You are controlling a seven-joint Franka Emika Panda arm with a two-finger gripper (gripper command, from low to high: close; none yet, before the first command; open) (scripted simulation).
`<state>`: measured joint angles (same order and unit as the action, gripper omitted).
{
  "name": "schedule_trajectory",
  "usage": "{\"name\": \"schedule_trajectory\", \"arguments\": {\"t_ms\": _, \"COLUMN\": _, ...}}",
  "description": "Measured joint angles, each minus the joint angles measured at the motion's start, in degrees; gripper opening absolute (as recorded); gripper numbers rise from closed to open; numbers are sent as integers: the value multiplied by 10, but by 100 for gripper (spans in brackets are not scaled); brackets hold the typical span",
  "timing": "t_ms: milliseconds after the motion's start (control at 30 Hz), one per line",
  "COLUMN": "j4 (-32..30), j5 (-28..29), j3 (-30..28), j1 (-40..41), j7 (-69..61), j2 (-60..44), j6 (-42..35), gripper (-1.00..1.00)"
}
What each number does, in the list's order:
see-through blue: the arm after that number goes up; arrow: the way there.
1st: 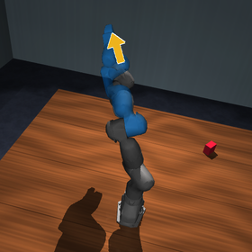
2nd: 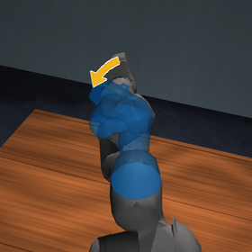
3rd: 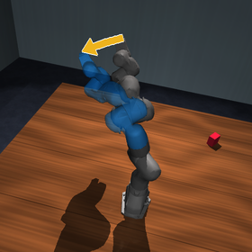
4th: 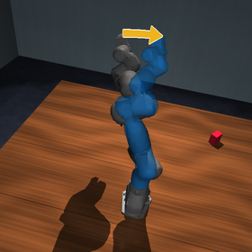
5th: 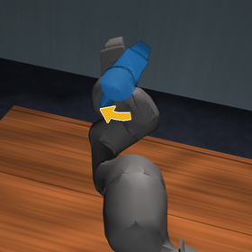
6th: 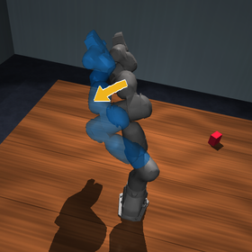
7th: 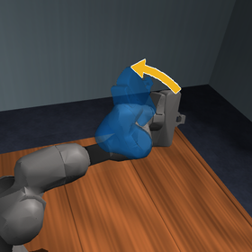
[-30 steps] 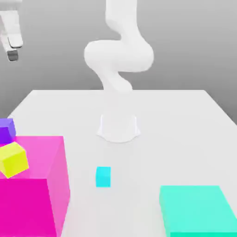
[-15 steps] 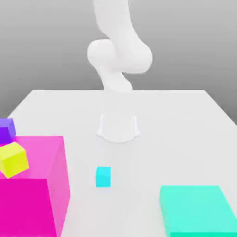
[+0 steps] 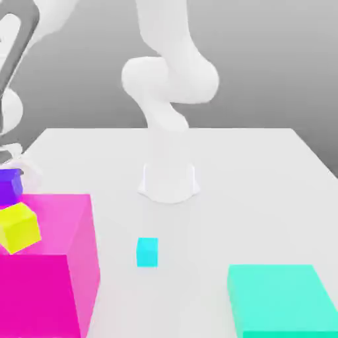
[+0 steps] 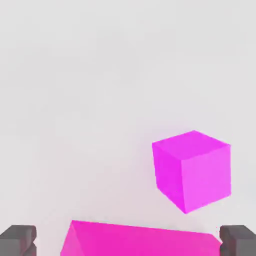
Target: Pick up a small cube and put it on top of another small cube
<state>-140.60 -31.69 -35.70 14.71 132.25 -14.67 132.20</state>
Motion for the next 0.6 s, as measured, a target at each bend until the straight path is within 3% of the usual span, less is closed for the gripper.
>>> {"name": "schedule_trajectory", "arguments": {"t_ms": 200, "j4": -112, "j5": 109, "j3": -25, "j1": -82, "j7": 122, "j2": 42, "j6": 160, "gripper": 0}}
{"name": "schedule_trajectory", "arguments": {"t_ms": 367, "j4": -202, "j5": 242, "j3": -24, "j1": -148, "j7": 202, "j2": 112, "j6": 292, "gripper": 0}}
{"name": "schedule_trajectory", "arguments": {"t_ms": 433, "j4": -213, "j5": 228, "j3": -12, "j1": -155, "j7": 188, "j2": 106, "j6": 325, "gripper": 0}}
{"name": "schedule_trajectory", "arguments": {"t_ms": 600, "j4": -198, "j5": 93, "j3": 97, "j1": -81, "j7": 86, "j2": 41, "j6": 373, "gripper": 0}}
